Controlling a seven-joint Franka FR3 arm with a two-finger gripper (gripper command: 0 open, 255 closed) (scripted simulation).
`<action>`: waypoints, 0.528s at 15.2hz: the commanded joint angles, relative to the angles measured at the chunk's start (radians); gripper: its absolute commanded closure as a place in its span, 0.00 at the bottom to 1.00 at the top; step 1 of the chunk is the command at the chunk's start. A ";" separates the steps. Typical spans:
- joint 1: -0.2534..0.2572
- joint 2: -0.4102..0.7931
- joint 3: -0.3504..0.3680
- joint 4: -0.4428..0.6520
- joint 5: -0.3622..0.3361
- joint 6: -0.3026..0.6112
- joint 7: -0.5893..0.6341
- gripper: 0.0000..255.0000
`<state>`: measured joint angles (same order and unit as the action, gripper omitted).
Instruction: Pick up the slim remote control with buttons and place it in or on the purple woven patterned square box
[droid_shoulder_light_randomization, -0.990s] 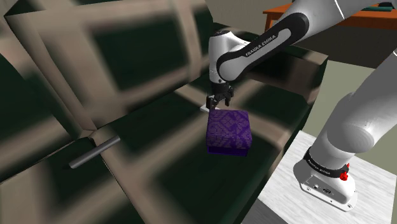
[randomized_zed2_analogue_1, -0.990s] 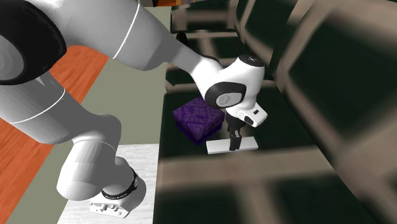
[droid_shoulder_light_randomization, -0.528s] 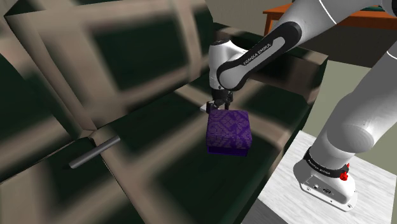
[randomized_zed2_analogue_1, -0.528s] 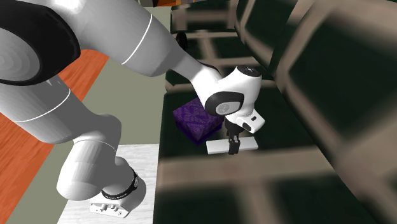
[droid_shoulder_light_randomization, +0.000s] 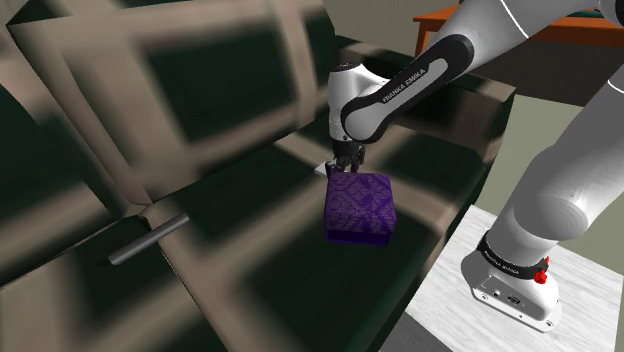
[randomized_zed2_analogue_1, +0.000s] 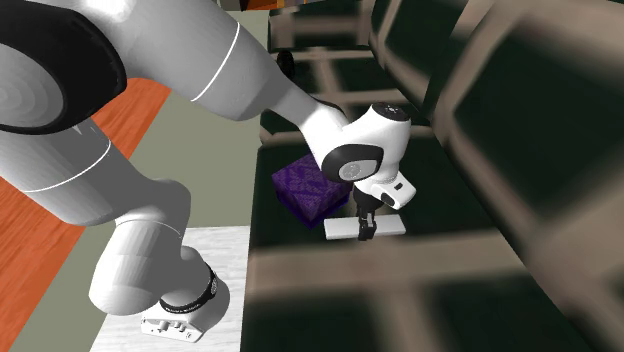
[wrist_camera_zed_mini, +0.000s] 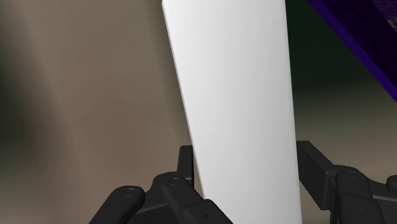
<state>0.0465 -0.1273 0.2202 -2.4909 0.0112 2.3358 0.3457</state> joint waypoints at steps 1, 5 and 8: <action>0.000 0.000 0.000 0.000 0.000 0.000 0.000 1.00; 0.000 0.000 0.000 0.000 0.000 0.000 0.000 1.00; 0.000 -0.010 -0.001 0.005 0.003 -0.015 -0.002 1.00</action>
<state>0.0466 -0.1318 0.2198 -2.4886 0.0123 2.3288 0.3446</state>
